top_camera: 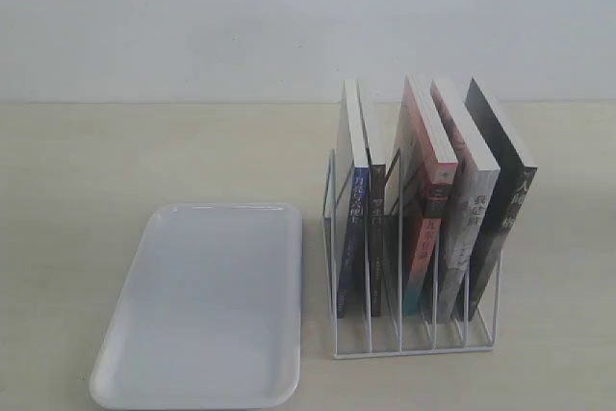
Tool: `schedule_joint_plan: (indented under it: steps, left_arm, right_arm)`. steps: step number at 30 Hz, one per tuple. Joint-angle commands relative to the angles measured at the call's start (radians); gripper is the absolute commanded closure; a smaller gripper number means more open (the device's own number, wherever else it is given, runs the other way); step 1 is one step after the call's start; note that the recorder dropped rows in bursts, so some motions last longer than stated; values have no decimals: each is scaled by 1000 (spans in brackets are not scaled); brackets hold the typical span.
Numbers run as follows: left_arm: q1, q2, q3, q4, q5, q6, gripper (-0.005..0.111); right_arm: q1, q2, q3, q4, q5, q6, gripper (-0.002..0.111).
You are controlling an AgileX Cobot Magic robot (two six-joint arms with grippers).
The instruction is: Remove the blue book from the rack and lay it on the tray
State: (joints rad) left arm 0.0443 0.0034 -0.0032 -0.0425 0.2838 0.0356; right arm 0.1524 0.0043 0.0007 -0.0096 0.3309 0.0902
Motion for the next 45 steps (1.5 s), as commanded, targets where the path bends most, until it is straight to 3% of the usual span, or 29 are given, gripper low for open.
schedule_joint_plan:
  steps: [1,14,21,25,30,42,45]
  left_arm:
    - [-8,-3,3,1,-2,-2,103]
    - [-8,-3,3,1,-2,-2,103]
    - [-8,-3,3,43,-7,85,103]
    - [-8,-3,-196,-139,17,44,103]
    - [-8,-3,-425,-207,238,44,103]
    - [-8,1,-441,-283,-7,55,103]
    - [-8,90,-498,-284,-12,98,103]
  right_arm:
    - [-3,-4,-1,-4,-9,1,108]
    - [-3,-4,-1,-4,-7,1,108]
    - [-3,-4,-1,-4,-7,1,108]
    - [-3,-4,-1,-4,-7,1,108]
    - [-3,-4,-1,-4,-7,1,108]
    - [-3,-4,-1,-4,-7,1,108]
    - [-3,-4,-1,-4,-7,1,108]
